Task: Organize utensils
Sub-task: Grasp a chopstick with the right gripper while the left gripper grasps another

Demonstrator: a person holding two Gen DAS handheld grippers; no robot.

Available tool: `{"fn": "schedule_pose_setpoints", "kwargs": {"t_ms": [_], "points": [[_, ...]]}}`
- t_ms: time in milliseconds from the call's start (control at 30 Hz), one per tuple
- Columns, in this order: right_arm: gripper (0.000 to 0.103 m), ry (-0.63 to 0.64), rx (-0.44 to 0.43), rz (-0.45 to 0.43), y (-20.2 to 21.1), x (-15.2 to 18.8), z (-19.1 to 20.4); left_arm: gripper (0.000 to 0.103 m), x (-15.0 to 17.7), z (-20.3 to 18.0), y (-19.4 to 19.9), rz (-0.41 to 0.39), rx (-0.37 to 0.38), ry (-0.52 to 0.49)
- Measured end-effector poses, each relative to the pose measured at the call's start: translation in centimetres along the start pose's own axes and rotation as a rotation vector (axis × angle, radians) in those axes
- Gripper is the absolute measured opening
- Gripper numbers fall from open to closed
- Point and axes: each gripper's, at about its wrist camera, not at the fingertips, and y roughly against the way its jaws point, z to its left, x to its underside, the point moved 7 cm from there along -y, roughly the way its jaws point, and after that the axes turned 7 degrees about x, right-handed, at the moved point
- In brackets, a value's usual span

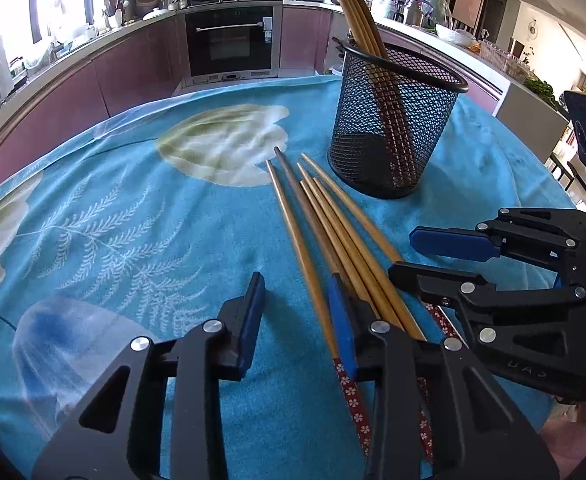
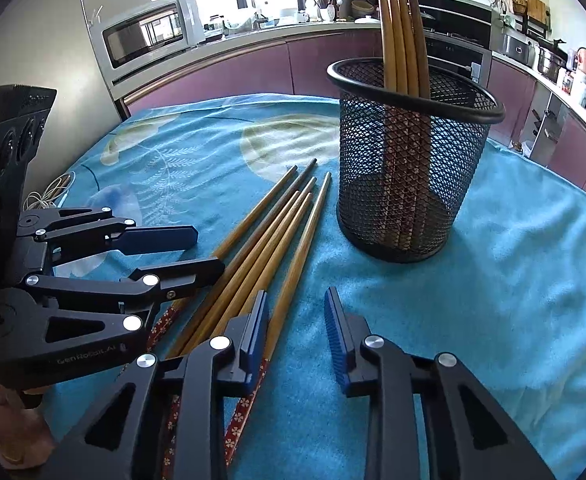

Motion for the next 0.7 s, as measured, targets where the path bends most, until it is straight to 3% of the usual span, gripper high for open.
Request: {"fn": "schedule_pose_setpoints", "kwargs": {"t_ms": [67, 133, 700], "points": [[0.014, -0.008, 0.001, 0.003, 0.0, 0.0, -0.3, 0.019, -0.1, 0.2, 0.0, 0.003, -0.003, 0.006], [0.012, -0.012, -0.004, 0.008, 0.0, -0.1, -0.4, 0.014, -0.1, 0.5, 0.1, 0.004, 0.003, 0.022], [0.014, -0.012, 0.012, 0.005, -1.2, -1.4, -0.6, 0.014, -1.0, 0.9, -0.8, 0.004, -0.017, 0.042]]}}
